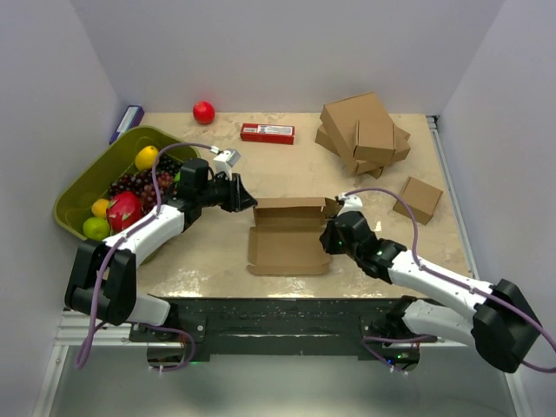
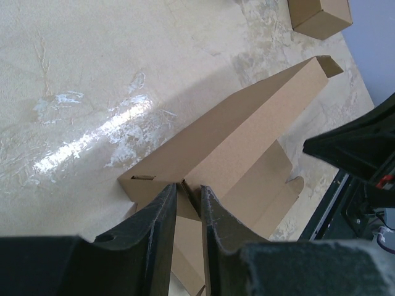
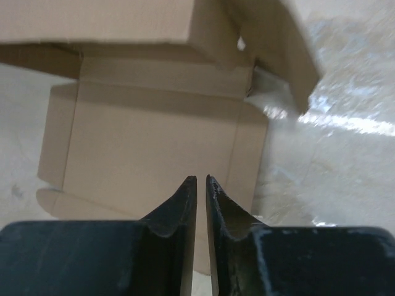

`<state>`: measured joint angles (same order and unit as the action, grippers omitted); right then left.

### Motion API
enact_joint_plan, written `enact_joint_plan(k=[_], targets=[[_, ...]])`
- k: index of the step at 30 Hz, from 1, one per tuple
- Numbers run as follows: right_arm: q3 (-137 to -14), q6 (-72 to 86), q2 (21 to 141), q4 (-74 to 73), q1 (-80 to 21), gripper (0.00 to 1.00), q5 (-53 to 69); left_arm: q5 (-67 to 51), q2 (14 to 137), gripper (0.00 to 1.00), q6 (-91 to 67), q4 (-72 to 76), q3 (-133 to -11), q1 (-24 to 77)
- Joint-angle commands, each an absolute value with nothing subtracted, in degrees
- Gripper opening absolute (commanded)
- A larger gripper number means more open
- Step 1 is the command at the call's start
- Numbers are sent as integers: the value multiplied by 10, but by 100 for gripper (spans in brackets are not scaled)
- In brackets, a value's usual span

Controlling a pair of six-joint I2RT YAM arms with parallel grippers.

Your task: Fold the paper box

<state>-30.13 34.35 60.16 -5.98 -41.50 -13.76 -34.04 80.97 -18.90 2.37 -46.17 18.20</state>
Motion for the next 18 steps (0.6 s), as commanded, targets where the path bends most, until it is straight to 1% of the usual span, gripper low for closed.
enact_joint_plan(k=[1,6,12,18], targets=[[-282,403,642,-58,-436,8,-142,-329,806,26,-170,1,-465,189],[-284,430,675,-73,-437,3,-166,-330,804,26,-170,1,-466,189],[-290,447,720,-90,-439,0,-184,-332,804,26,-170,2,-465,189],[-294,485,757,-121,-438,0,-210,-333,804,26,-171,1,-464,189]])
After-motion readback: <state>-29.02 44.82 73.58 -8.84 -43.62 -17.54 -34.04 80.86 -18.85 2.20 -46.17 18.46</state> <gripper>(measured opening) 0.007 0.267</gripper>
